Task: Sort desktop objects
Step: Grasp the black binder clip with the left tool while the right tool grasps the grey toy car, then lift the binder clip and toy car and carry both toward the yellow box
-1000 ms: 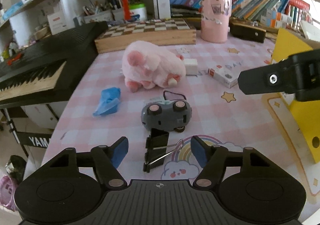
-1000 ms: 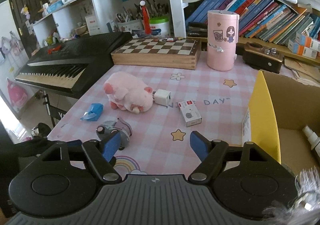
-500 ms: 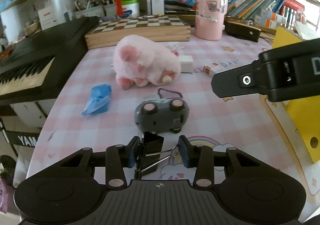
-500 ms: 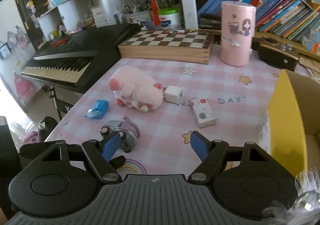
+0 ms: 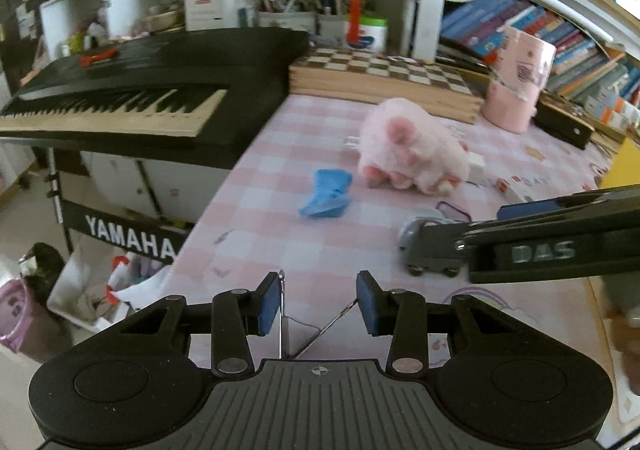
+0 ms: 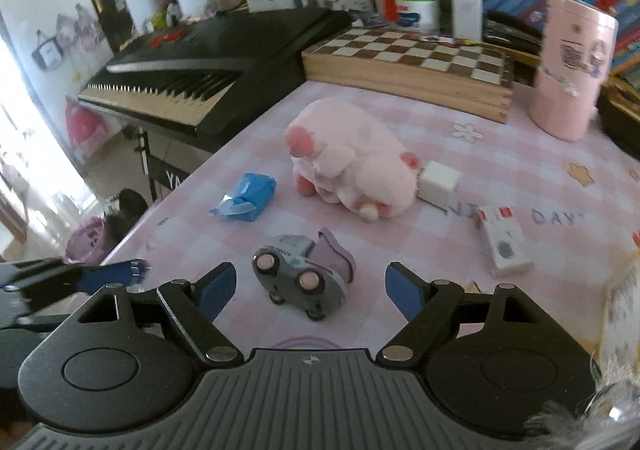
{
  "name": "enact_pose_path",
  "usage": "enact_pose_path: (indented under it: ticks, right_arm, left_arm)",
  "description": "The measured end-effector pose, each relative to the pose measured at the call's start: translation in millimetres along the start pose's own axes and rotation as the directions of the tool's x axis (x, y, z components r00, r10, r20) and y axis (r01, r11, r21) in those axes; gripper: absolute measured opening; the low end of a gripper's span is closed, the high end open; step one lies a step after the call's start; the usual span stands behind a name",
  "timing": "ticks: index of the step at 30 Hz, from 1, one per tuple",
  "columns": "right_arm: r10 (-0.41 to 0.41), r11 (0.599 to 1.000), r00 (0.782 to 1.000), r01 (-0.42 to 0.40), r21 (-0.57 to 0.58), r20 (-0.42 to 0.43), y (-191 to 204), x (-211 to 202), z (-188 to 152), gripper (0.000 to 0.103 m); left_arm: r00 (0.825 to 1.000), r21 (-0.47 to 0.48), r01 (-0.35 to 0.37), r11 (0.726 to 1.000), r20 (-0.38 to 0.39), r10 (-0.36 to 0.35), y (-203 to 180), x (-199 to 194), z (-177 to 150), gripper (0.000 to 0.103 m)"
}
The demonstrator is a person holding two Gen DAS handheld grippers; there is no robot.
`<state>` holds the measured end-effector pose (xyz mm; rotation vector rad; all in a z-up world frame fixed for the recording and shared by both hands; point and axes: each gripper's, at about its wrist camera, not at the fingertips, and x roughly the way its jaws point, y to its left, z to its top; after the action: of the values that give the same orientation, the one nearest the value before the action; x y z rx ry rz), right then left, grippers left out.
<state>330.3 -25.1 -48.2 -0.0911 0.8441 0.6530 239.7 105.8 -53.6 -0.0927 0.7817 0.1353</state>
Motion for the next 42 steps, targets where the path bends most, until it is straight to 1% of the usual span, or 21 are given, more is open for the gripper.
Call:
enact_pose_path:
  ticks: [3,6,7,9,10,16,19,27,31,35,39,42]
  right_arm:
    - [0.001,0.999,1.0,-0.002,-0.037,-0.026,5,17,4,0.081]
    - [0.001,0.998,0.999,-0.004,-0.063,-0.045,9,29,4,0.08]
    - [-0.001,0.997,0.999,-0.003,-0.072,-0.051,9,32,4,0.079]
    - [-0.003,0.996,0.998,-0.003,-0.084,-0.065,10,37,3,0.072]
    - [-0.011,0.996,0.997,0.005,-0.088,-0.074,9,39,2,0.065]
    - [-0.02,0.993,0.998,0.013,-0.116,-0.06,9,34,2,0.064]
    - [-0.027,0.994,0.999,0.022,-0.108,-0.039,6,23,4,0.064]
    - [-0.056,0.998,0.998,0.057,-0.022,0.022,-6,-20,6,0.063]
    - [-0.066,0.998,0.997,0.065,0.007,0.047,-6,-43,0,0.064]
    - [-0.07,0.997,0.996,0.068,0.029,0.054,-1,-62,-9,0.064]
    - [-0.08,0.997,0.995,0.078,0.025,0.065,3,-79,-17,0.063]
    - [-0.095,0.995,0.993,0.092,0.038,0.07,6,-91,-23,0.063]
  left_arm:
    - [1.0,-0.017,-0.007,1.0,0.007,0.007,3,-3,0,0.039]
    - [1.0,-0.014,-0.006,1.0,0.004,0.006,4,-4,-1,0.039]
    - [1.0,-0.015,-0.004,1.0,0.003,0.004,4,-3,-1,0.039]
    - [1.0,-0.014,-0.004,1.0,0.001,0.004,4,-3,-1,0.039]
    - [1.0,-0.015,-0.002,1.0,0.0,0.002,4,-3,-1,0.039]
    - [1.0,0.007,0.014,1.0,0.015,-0.015,1,-6,2,0.039]
    - [0.999,0.024,0.019,1.0,0.035,-0.02,-2,-11,4,0.039]
    - [0.995,0.036,0.066,0.997,0.074,-0.068,-6,-27,10,0.039]
    - [0.992,0.075,0.087,0.993,0.084,-0.093,-11,-36,10,0.039]
    - [0.986,0.076,0.109,0.991,0.115,-0.117,-11,-53,9,0.039]
    - [0.979,0.081,0.132,0.988,0.144,-0.143,-8,-72,8,0.039]
    - [0.975,0.112,0.144,0.983,0.153,-0.16,-8,-83,3,0.039]
